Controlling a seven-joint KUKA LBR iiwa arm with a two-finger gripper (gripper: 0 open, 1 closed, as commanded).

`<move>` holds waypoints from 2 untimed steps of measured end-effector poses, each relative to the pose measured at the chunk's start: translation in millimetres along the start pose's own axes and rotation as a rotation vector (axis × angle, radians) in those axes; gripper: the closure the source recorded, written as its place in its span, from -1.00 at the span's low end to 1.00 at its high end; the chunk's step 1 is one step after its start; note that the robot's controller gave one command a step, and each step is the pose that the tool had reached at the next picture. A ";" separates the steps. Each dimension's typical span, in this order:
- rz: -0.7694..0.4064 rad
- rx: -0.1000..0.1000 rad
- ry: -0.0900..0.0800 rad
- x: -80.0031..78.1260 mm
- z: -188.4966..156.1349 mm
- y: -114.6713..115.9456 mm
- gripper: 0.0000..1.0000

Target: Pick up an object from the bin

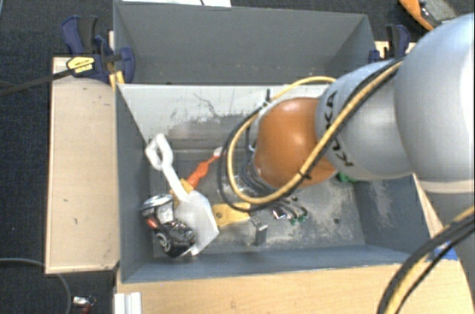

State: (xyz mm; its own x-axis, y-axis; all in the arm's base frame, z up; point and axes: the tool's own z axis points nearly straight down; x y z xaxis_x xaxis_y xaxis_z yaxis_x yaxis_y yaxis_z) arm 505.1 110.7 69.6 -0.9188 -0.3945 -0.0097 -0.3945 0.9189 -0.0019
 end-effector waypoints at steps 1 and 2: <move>0.024 -0.009 0.012 -5.2 -0.9 -9.6 1.00; 0.025 -0.009 0.012 -4.9 -1.7 -9.5 1.00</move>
Offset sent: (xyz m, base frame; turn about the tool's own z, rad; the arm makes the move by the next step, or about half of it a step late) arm 0.0000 0.0000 0.0000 0.0000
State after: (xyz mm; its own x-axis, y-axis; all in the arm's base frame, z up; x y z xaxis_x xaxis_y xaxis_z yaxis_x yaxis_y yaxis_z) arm 513.3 103.9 71.4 -0.9285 -0.3714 0.0023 -0.3713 0.9285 0.0072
